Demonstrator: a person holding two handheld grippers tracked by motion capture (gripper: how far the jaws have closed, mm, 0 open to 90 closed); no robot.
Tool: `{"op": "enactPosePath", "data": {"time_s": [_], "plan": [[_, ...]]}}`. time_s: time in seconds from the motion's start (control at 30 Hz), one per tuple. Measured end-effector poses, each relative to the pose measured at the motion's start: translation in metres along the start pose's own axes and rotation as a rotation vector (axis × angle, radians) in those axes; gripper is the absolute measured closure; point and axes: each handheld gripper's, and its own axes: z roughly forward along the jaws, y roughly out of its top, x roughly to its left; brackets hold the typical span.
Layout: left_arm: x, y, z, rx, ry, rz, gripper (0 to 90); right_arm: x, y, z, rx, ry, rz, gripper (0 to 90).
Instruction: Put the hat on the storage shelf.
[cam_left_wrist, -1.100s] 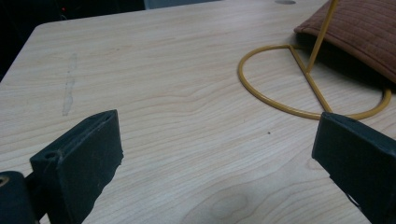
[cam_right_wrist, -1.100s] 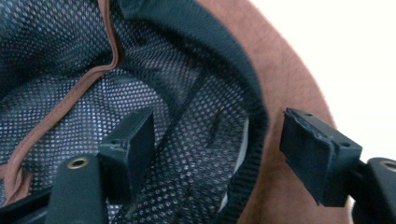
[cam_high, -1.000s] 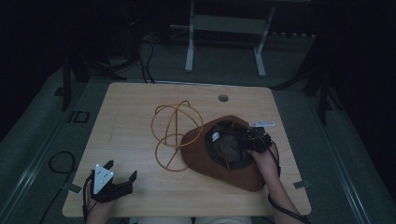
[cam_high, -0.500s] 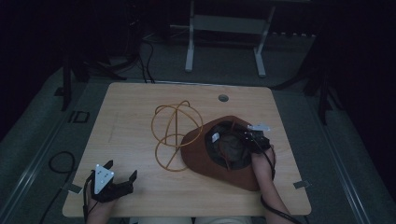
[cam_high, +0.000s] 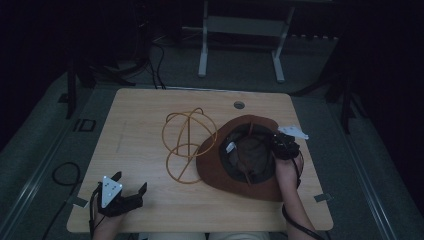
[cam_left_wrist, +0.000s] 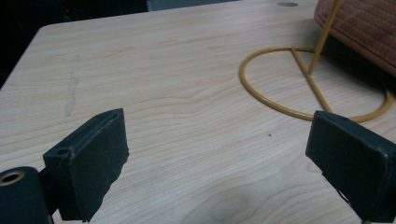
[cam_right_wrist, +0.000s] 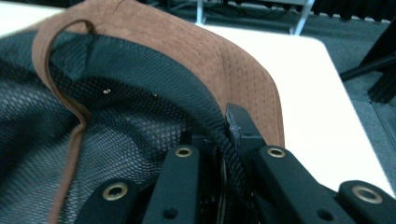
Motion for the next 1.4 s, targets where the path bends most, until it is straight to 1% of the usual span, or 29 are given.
{"op": "enactPosePath", "data": {"time_s": [0.07,0.1,0.13,0.17,0.27,0.3,0.33,0.4,0.43,0.47,0.5,0.57,0.6,0.67,0.73,0.8,0.83,0.9,0.97,1.0,1.07,1.1,1.13,1.17,1.23,1.27,1.3,1.33,1.4], "plan": [[-0.001,0.001,0.0,0.003,-0.018,-0.002,6.3,-0.004,0.006,-0.007,-0.022,0.015,0.027,83.2],[-0.002,0.001,0.0,0.004,-0.016,-0.001,6.3,-0.005,0.009,-0.01,-0.031,0.021,0.028,83.2],[-0.002,0.003,-0.001,0.003,-0.025,0.004,6.3,-0.007,0.012,-0.013,-0.042,0.026,0.039,83.2],[-0.003,0.004,-0.002,0.0,-0.031,0.002,6.3,-0.008,0.014,-0.016,-0.056,0.033,0.054,83.2],[-0.007,0.009,-0.005,-0.013,-0.045,0.01,6.3,-0.011,0.022,-0.028,-0.097,0.05,0.074,83.2],[-0.008,0.01,-0.005,-0.013,-0.057,0.017,6.3,-0.013,0.025,-0.032,-0.11,0.056,0.079,83.2],[-0.01,0.011,-0.007,-0.015,-0.07,0.034,6.3,-0.014,0.027,-0.036,-0.123,0.062,0.086,83.2],[-0.014,0.013,-0.007,-0.001,-0.085,0.059,6.3,-0.017,0.033,-0.046,-0.151,0.074,0.105,83.2],[-0.014,0.013,-0.007,-0.001,-0.085,0.059,6.3,-0.017,0.033,-0.046,-0.151,0.074,0.105,83.2],[-0.018,0.014,-0.006,0.01,-0.104,0.065,6.3,-0.021,0.038,-0.052,-0.175,0.083,0.121,83.2],[-0.019,0.015,-0.006,0.018,-0.116,0.071,6.3,-0.022,0.039,-0.055,-0.183,0.083,0.122,83.2],[-0.023,0.019,-0.007,0.02,-0.123,0.079,6.3,-0.027,0.043,-0.061,-0.202,0.098,0.146,83.2],[-0.024,0.022,-0.007,0.02,-0.13,0.076,6.3,-0.029,0.044,-0.064,-0.21,0.107,0.154,83.1],[-0.024,0.029,-0.01,0.01,-0.145,0.053,6.3,-0.033,0.048,-0.07,-0.224,0.121,0.169,83.2],[-0.024,0.038,-0.013,0.0,-0.148,0.049,6.3,-0.036,0.05,-0.075,-0.235,0.116,0.162,83.1],[-0.025,0.047,-0.015,-0.003,-0.15,0.048,6.3,-0.038,0.051,-0.079,-0.238,0.126,0.169,83.1],[-0.025,0.052,-0.017,-0.016,-0.155,0.046,6.3,-0.039,0.051,-0.08,-0.239,0.122,0.165,83.1],[-0.025,0.064,-0.019,-0.035,-0.17,0.029,6.3,-0.04,0.051,-0.082,-0.237,0.12,0.159,83.1],[-0.025,0.064,-0.019,-0.035,-0.17,0.029,6.3,-0.04,0.051,-0.083,-0.238,0.12,0.159,83.1],[-0.026,0.09,-0.026,-0.081,-0.183,0.022,7.1,-0.04,0.051,-0.084,-0.24,0.117,0.156,83.1],[-0.028,0.106,-0.029,-0.102,-0.17,0.051,7.2,-0.041,0.051,-0.086,-0.241,0.118,0.153,83.1],[-0.029,0.114,-0.031,-0.118,-0.176,0.051,7.2,-0.041,0.052,-0.087,-0.243,0.116,0.149,83.1],[-0.029,0.114,-0.031,-0.118,-0.176,0.051,7.2,-0.041,0.052,-0.087,-0.243,0.116,0.149,83.1],[-0.03,0.127,-0.032,-0.134,-0.181,0.058,7.2,-0.043,0.052,-0.088,-0.246,0.117,0.155,83.1],[-0.035,0.141,-0.032,-0.149,-0.176,0.079,7.2,-0.044,0.052,-0.089,-0.247,0.115,0.156,83.1],[-0.038,0.151,-0.032,-0.155,-0.182,0.095,7.2,-0.044,0.052,-0.089,-0.247,0.115,0.155,83.1],[-0.041,0.158,-0.031,-0.16,-0.187,0.102,7.2,-0.044,0.052,-0.089,-0.246,0.115,0.157,83.1],[-0.043,0.165,-0.029,-0.163,-0.203,0.1,7.2,-0.044,0.051,-0.09,-0.245,0.113,0.153,83.1],[-0.049,0.177,-0.025,-0.166,-0.216,0.099,7.2,-0.043,0.051,-0.09,-0.245,0.113,0.146,83.0]]}}
